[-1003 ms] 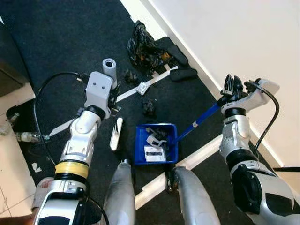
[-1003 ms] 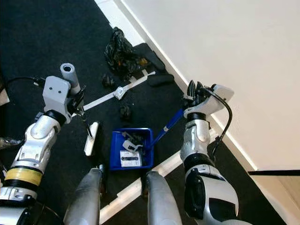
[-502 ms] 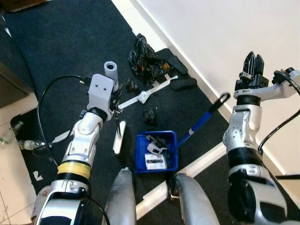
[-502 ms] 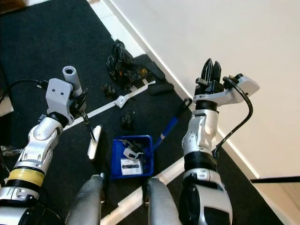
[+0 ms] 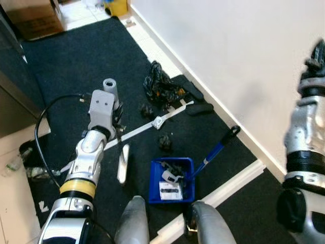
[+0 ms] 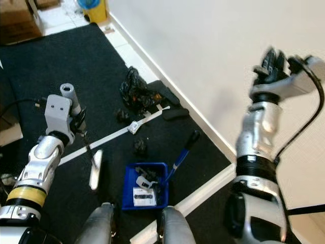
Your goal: Sweep floor
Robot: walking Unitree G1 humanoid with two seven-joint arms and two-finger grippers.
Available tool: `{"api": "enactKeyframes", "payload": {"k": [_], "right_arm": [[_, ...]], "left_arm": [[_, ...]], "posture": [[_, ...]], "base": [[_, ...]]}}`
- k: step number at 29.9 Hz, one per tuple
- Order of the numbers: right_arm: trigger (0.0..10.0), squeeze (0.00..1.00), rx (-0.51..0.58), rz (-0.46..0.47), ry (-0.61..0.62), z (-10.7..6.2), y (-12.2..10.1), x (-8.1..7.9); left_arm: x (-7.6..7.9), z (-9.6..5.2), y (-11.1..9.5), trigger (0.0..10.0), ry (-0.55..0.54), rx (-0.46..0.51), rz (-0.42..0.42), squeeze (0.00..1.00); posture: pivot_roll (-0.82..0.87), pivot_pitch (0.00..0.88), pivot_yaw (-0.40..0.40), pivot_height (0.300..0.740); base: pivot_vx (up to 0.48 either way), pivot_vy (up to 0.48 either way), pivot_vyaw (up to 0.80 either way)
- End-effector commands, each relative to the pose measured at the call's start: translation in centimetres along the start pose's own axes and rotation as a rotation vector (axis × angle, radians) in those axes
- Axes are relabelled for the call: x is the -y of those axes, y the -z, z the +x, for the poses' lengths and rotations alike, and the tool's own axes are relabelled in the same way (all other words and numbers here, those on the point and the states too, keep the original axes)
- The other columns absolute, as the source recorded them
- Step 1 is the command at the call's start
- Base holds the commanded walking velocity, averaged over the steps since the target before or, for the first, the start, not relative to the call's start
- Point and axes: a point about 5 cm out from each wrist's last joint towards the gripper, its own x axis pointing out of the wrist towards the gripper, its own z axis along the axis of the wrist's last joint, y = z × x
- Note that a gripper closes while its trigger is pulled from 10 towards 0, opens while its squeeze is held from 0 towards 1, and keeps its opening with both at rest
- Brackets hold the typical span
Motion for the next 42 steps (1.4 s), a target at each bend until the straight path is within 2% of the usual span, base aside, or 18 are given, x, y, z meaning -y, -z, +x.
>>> {"api": "enactKeyframes", "payload": {"k": [1,3,4,6,14,16,18,22,31,36,38,42], "right_arm": [[10.0,0.0,-0.07,-0.066,0.053,-0.7,1.1,2.0],[10.0,0.0,-0.085,-0.084,0.055,-0.8,1.2,2.3],[10.0,0.0,-0.139,-0.106,0.088,-1.6,2.1,3.2],[10.0,0.0,-0.174,-0.127,0.099,-2.1,2.7,3.8],[10.0,0.0,-0.355,-0.189,0.125,-5.6,6.6,5.0],[10.0,0.0,-0.363,-0.192,0.127,-5.8,6.8,5.0],[10.0,0.0,-0.425,-0.209,0.118,-7.0,7.9,5.0],[10.0,0.0,-0.452,-0.215,0.113,-7.8,8.5,4.9],[10.0,0.0,-0.463,-0.231,0.119,-8.3,8.8,4.9],[10.0,0.0,-0.551,-0.279,0.098,-9.3,10.0,4.8],[10.0,0.0,-0.615,-0.297,0.098,-10.5,11.1,4.5],[10.0,0.0,-0.649,-0.31,0.103,-11.4,11.8,4.3]], "left_arm": [[-0.3,-0.7,1.8,10.0,-0.048,-0.068,-0.052,0.0],[-0.3,-0.8,1.9,10.0,-0.052,-0.067,-0.063,0.0],[-0.3,-1.1,2.3,10.0,-0.054,-0.075,-0.063,0.0],[-0.3,-1.2,2.5,10.0,-0.056,-0.078,-0.063,0.0],[0.4,-1.2,2.6,10.0,-0.056,-0.084,-0.073,0.0],[0.4,-1.2,2.6,10.0,-0.056,-0.084,-0.073,0.0],[0.5,-1.2,2.6,10.0,-0.054,-0.085,-0.077,0.0],[0.7,-1.2,2.6,10.0,-0.052,-0.082,-0.082,0.0],[0.7,-1.2,2.8,10.0,-0.067,-0.098,-0.089,0.0],[0.6,-1.1,2.9,10.0,-0.073,-0.114,-0.095,0.0],[0.6,-1.1,3.1,10.0,-0.08,-0.13,-0.106,0.0],[0.5,-1.0,3.1,10.0,-0.081,-0.136,-0.096,0.0]], "posture": [[0.11,0.027,-0.05,0.74],[0.11,0.027,-0.05,0.74],[0.11,0.027,-0.056,0.74],[0.11,0.027,-0.058,0.74],[0.11,0.038,-0.062,0.74],[0.11,0.038,-0.062,0.74],[0.11,0.043,-0.065,0.74],[0.11,0.044,-0.068,0.74],[0.11,0.047,-0.07,0.74],[0.11,0.047,-0.074,0.74],[0.11,0.044,-0.078,0.74],[0.11,0.041,-0.083,0.74]], "base": [[0.0,0.0,0.0],[0.0,0.0,0.0],[0.0,0.0,0.0],[0.0,0.0,0.0],[-0.272,0.0,0.0],[-0.334,0.0,0.0],[-0.337,0.0,0.0],[-0.323,0.0,0.0],[-0.135,0.0,0.0],[0.0,0.0,0.0],[0.0,0.0,0.0],[0.0,0.208,0.0]]}}
